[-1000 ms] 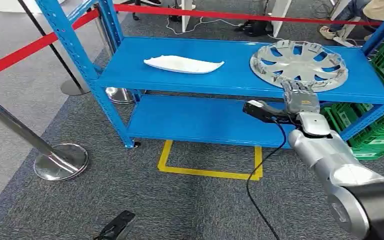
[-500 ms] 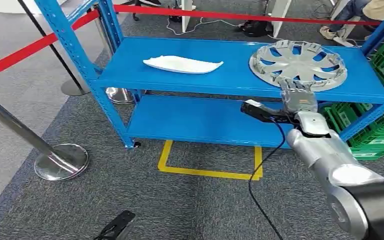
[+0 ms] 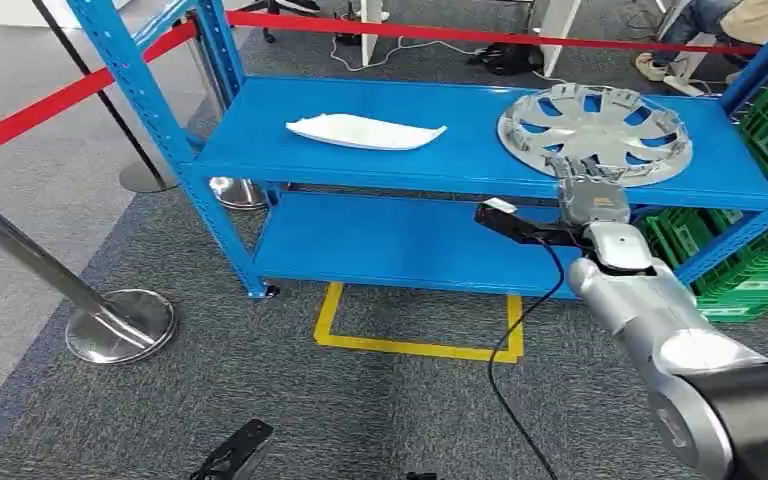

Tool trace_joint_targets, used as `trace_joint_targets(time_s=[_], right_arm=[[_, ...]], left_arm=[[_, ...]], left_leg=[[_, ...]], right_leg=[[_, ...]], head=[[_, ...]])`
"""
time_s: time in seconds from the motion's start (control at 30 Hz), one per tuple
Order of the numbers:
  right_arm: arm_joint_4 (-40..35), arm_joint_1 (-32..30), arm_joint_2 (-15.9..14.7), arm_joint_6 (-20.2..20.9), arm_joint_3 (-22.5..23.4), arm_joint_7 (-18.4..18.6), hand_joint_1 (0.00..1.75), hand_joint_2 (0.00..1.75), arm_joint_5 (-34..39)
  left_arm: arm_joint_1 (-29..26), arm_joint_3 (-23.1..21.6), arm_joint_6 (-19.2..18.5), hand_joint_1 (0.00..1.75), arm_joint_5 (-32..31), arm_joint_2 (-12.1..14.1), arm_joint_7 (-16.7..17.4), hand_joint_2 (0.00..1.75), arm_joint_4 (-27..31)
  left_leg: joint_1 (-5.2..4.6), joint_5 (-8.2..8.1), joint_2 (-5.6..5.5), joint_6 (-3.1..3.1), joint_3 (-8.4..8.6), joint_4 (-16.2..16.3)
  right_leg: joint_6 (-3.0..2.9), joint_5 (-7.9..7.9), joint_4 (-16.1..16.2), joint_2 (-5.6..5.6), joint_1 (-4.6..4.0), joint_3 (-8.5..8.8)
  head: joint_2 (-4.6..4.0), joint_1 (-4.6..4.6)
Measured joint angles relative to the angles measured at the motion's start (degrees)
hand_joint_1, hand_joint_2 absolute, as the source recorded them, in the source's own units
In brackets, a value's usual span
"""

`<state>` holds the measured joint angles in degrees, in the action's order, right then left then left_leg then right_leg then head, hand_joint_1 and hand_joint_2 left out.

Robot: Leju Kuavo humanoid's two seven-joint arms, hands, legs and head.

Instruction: Take the parts from the cabinet and place them on the table.

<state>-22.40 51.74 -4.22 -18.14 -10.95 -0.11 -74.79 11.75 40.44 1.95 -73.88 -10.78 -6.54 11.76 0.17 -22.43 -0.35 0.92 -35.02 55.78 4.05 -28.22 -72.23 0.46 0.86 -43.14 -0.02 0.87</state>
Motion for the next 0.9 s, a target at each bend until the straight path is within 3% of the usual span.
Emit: trace_joint_targets(time_s=[0.07,0.1,0.13,0.17,0.23,0.3,0.33,0.4,0.43,0.47,0.5,0.57,0.6,0.63,0.67,0.77,0.8,0.83,0.9], right_arm=[[-0.02,0.17,0.0,0.0,-0.07,0.02,0.0,1.75,-0.02],[0.0,0.17,0.02,0.02,-0.11,0.04,0.0,1.75,-0.04],[0.0,0.16,0.04,0.11,-0.13,0.04,0.0,1.75,-0.04],[0.0,-0.02,0.04,0.13,-0.15,0.15,0.0,1.75,-0.04],[0.0,-0.11,0.02,0.13,-0.15,0.22,0.0,1.75,-0.04],[-0.18,0.01,0.02,0.04,-0.15,0.37,0.0,1.75,0.0],[-0.17,0.08,0.02,0.07,-0.15,0.37,0.0,1.75,0.0],[-0.17,-0.07,0.02,0.09,-0.15,0.37,0.0,1.75,0.0],[-0.17,-0.16,0.02,0.09,-0.17,0.37,0.0,1.75,0.0],[-0.17,-0.2,0.02,0.09,-0.17,0.37,0.0,1.75,0.0],[-0.17,-0.2,0.02,0.09,-0.17,0.37,0.0,1.75,0.02],[-0.17,-0.11,0.04,0.07,-0.17,0.37,0.0,1.75,0.02],[-0.17,-0.07,0.04,0.07,-0.17,0.37,0.0,1.75,0.02],[-0.17,0.07,0.07,0.07,-0.17,0.37,0.0,1.75,0.04],[-0.17,0.08,0.07,0.04,-0.17,0.37,0.0,1.75,0.07],[-0.22,0.0,0.04,-0.02,-0.2,0.37,0.0,1.75,0.11],[-0.28,-0.02,0.04,-0.04,-0.2,0.39,0.0,1.75,0.13],[-0.26,0.09,0.07,-0.04,-0.24,0.35,0.0,1.75,0.13],[-0.24,-0.23,0.07,-0.04,-0.33,0.37,0.0,1.75,0.15]], left_arm=[[0.06,0.0,0.0,0.0,0.0,-0.09,0.0,0.0,0.0],[0.1,0.0,0.0,0.0,-0.02,0.13,0.0,0.0,0.02],[0.19,0.0,-0.02,0.0,-0.02,0.09,0.02,0.0,0.02],[0.15,-0.02,-0.02,0.0,-0.04,0.04,0.02,0.0,0.02],[0.14,0.0,0.0,0.0,-0.04,0.13,0.02,0.0,0.02],[0.22,-0.02,0.02,0.0,-0.02,0.15,0.02,0.0,0.04],[0.3,-0.02,0.02,0.0,-0.04,0.13,0.02,0.0,0.04],[0.25,-0.02,0.02,0.0,-0.04,0.13,0.02,0.0,0.04],[0.16,-0.02,0.02,0.0,-0.02,0.09,0.02,0.0,0.04],[0.13,-0.02,0.02,0.0,-0.04,0.09,0.02,0.0,0.04],[0.14,-0.02,0.02,0.0,-0.02,0.11,0.02,0.0,0.04],[0.17,-0.02,0.02,0.0,-0.02,0.15,0.02,0.0,0.04],[0.15,-0.02,0.02,0.0,-0.02,0.15,0.02,0.0,0.04],[0.23,-0.02,0.02,0.0,-0.02,0.13,0.02,0.0,0.04],[0.31,-0.02,0.02,0.0,-0.02,0.11,0.02,0.0,0.04],[0.24,-0.02,0.04,0.0,-0.02,0.11,0.02,0.0,0.04],[0.23,-0.02,0.04,0.0,-0.02,0.11,0.02,0.0,0.04],[0.3,-0.02,0.04,0.0,-0.02,0.09,0.02,0.0,0.04],[0.26,-0.02,0.04,0.0,-0.02,0.02,0.02,0.0,0.04]], left_leg=[[0.51,-0.8,0.0,-0.93,0.33,0.82],[0.17,-1.3,-0.07,-1.5,0.16,1.22],[0.11,-1.46,-0.07,-1.81,-0.02,1.76],[0.05,-1.32,-0.09,-1.85,0.0,1.61],[0.19,-1.41,-0.08,-2.15,0.06,1.4],[0.24,-2.78,-0.03,-2.77,-0.44,2.96],[0.29,-4.59,-0.01,-3.05,-2.31,6.67],[0.34,-8.37,-0.01,-3.29,-7.93,16.69],[0.34,-8.67,-0.01,-3.27,-10.08,19.71],[0.34,-7.5,-0.01,-3.17,-10.63,19.7],[0.34,-5.2,-0.01,-2.99,-10.04,17.47],[0.33,0.96,-0.01,-2.5,-5.84,7.92],[0.34,2.91,-0.02,-2.22,-3.92,3.42],[0.17,1.52,-0.1,-2.09,-2.87,1.88],[0.17,1.05,0.01,-2.12,-2.93,1.84],[0.2,0.74,0.02,-1.12,-2.42,1.29],[0.3,0.55,0.03,-0.71,-1.88,0.96],[0.27,0.28,0.05,-0.3,-1.51,0.94],[0.09,-0.22,0.02,0.15,-1.02,0.96]], right_leg=[[0.65,5.52,10.93,-0.46,0.46,5.38],[1.02,4.51,12.79,-0.55,0.29,6.64],[-0.13,4.7,13.06,0.16,0.34,6.83],[-0.75,4.54,12.82,0.13,0.32,6.66],[-1.57,4.3,12.54,0.29,0.13,6.47],[-2.44,4.11,12.69,0.36,0.42,6.93],[-2.65,3.97,12.71,0.39,0.43,7.09],[-3.03,3.61,12.7,0.45,0.4,7.34],[-3.02,3.44,12.69,0.48,0.38,7.49],[-2.99,3.26,12.69,0.55,0.38,7.73],[-2.92,2.98,12.69,0.61,0.38,8.07],[-2.64,2.34,12.7,0.68,0.41,9.08],[-2.34,2.04,12.81,0.71,0.41,9.33],[-1.89,1.72,12.63,0.94,-0.01,9.2],[-1.65,1.71,12.86,0.97,-0.01,9.11],[-0.44,1.37,13.76,0.95,0.2,9.9],[-0.31,0.77,12.73,0.64,0.25,9.55],[-0.32,-0.95,9.32,0.31,0.2,7.85],[-0.27,-4.68,-0.38,0.22,0.12,2.64]], head=[[0.0,0.02],[0.0,0.04],[0.0,0.2],[0.0,-0.09],[0.0,-0.17],[0.0,-0.43],[0.0,-0.63],[0.0,-0.66],[0.0,-0.7],[0.0,-0.66],[0.0,-0.7],[0.0,-0.68],[0.0,-0.68],[0.0,-0.79],[0.0,-0.7],[0.0,-0.72],[0.0,-0.51],[0.0,-0.33],[0.0,-0.31]])
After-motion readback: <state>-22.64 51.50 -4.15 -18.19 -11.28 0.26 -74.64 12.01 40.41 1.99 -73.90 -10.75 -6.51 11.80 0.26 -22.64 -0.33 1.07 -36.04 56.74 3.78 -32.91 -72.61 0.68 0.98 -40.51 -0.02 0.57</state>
